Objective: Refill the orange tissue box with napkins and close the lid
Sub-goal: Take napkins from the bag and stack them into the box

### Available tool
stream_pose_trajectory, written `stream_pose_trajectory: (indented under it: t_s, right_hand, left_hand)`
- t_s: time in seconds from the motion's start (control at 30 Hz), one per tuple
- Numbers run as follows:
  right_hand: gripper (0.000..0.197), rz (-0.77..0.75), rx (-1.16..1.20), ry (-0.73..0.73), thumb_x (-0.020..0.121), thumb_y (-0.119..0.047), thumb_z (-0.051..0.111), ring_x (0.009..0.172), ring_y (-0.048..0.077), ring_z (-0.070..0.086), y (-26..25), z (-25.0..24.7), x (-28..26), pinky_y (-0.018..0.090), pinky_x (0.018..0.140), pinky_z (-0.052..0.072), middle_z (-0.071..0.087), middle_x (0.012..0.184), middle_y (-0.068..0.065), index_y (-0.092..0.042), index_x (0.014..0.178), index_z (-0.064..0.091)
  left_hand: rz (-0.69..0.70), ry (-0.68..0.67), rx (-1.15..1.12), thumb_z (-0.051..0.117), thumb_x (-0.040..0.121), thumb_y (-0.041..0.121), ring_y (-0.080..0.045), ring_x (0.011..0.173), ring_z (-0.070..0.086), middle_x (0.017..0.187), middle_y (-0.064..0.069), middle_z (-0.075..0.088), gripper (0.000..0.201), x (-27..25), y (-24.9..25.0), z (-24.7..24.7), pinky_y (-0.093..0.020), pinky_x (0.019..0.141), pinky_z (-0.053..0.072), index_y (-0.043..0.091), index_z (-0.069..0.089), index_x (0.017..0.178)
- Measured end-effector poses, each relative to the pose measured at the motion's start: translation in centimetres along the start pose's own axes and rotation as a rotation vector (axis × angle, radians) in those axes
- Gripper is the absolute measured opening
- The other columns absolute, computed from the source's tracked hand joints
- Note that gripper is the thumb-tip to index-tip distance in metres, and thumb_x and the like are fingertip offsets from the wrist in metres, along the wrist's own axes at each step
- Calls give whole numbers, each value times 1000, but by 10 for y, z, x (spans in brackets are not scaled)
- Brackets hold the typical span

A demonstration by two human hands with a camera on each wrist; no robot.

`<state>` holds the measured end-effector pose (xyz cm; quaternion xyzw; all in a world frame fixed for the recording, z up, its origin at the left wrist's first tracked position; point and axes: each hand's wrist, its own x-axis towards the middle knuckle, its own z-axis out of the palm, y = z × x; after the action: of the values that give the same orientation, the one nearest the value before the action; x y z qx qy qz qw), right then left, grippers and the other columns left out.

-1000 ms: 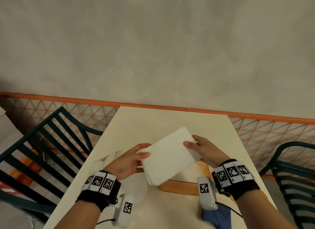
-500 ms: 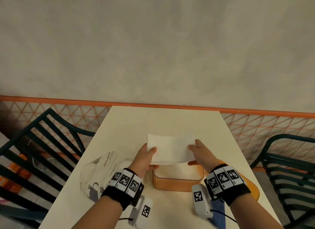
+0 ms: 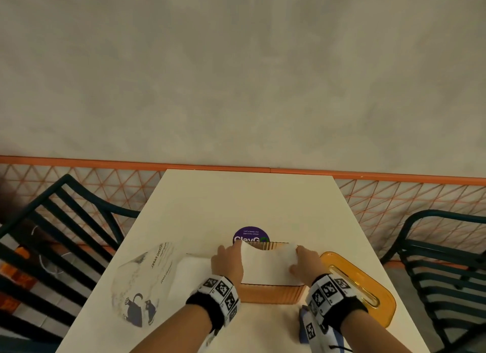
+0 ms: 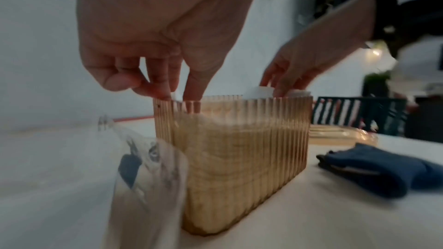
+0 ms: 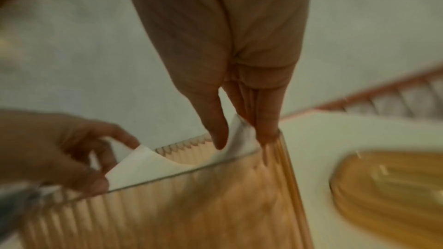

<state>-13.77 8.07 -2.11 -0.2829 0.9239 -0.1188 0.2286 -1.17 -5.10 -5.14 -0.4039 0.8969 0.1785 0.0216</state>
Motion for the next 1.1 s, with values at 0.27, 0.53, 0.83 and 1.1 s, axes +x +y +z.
stream_pose_trajectory:
  t_s: [0.27, 0.53, 0.83, 1.1]
  right_hand:
    - [69, -273, -389, -121, 85, -20, 66, 138, 22, 34, -7, -3, 9, 56, 116, 11, 35, 149, 1, -33, 143, 31]
    - [60, -173, -432, -203, 92, -16, 55, 139, 25, 33, 2, 18, 18, 64, 113, -1, 36, 150, -2, -40, 142, 31]
    - [47, -250, -454, 224, 90, -44, 52, 126, 22, 36, 2, 7, 6, 47, 103, 36, 40, 134, -1, -35, 135, 41]
    - [37, 78, -145, 159, 98, -24, 38, 115, 27, 55, 12, 27, 20, 46, 97, 45, 47, 132, 6, -15, 133, 35]
  left_hand:
    - [290, -205, 386, 70, 81, 23, -20, 135, 35, 146, 2, 37, 62, 12, 14, -10, -54, 110, 13, 33, 44, 137]
    - [188, -391, 353, 64, 86, 24, -22, 137, 35, 151, 2, 29, 69, 17, 7, 3, -60, 110, 12, 38, 29, 143]
    - [-195, 288, -221, 44, 95, 20, -19, 111, 50, 115, -1, 58, 21, -16, -50, -26, -34, 91, 40, 21, 59, 108]
    - [-549, -179, -122, 55, 92, 32, -29, 121, 53, 133, -16, 53, 47, -25, -120, 4, -33, 98, 44, -1, 50, 125]
